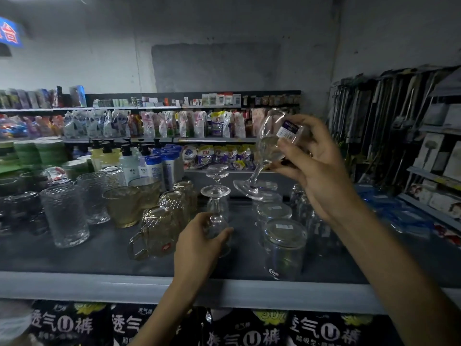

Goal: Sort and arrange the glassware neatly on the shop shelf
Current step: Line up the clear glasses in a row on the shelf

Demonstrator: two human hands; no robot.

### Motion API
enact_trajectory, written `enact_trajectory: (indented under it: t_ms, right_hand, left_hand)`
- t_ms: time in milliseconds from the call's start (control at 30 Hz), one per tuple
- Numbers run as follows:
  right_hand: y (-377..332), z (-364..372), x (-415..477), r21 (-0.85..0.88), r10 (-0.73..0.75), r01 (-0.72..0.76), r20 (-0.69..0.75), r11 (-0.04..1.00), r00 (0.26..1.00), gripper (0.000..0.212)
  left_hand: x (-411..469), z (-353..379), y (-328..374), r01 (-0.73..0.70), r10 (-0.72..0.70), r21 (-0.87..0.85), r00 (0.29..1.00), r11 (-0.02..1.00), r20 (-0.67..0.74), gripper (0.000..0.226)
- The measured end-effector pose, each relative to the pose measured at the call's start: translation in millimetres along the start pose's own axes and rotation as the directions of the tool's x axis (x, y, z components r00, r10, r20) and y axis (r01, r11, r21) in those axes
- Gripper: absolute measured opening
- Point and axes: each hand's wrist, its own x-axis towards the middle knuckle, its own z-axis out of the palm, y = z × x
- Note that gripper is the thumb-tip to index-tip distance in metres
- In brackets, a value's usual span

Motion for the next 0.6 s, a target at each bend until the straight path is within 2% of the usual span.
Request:
enact_trajectory:
  t_ms: [200, 300, 367, 467, 600]
  right_hand:
    - [-8.6, 22.6, -37.1, 0.266, 0.077, -0.063, -0.041, 0.962, 0.996, 0.045]
    - [-6.9, 35.2, -63.0, 0.485, 0.153, -0.133, 0.0, 0.864, 0.988, 0.046]
    - [-4.0, 42.3, -84.5, 0.564, 0.185, -0.154, 0.003, 0.811, 0.983, 0.047]
    - [0.6, 52.7, -116.5, 0.574, 0.238, -0.158, -0.066, 0.804, 0.969, 0.047]
    - [13.8, 71.7, -147.2, 0.54, 0.331, -0.177, -0.201, 0.823, 0.922, 0.051]
  left_hand:
    - [9.0, -2.9, -1.1, -0.027, 0.027, 0.011, 0.998, 1.0, 0.056, 0.045]
    - [11.3, -3.1, -8.9, -0.083, 0.079, 0.04, 0.992, 0.996, 0.098, 0.062]
    - [12.5, -3.5, -14.0, -0.117, 0.107, 0.069, 0.986, 0.991, 0.124, 0.073]
    - [14.9, -4.9, -19.0, -0.126, 0.116, 0.065, 0.983, 0.99, 0.14, 0.08]
    - [18.4, -6.2, -14.5, -0.116, 0.11, 0.038, 0.984, 0.992, 0.141, 0.077]
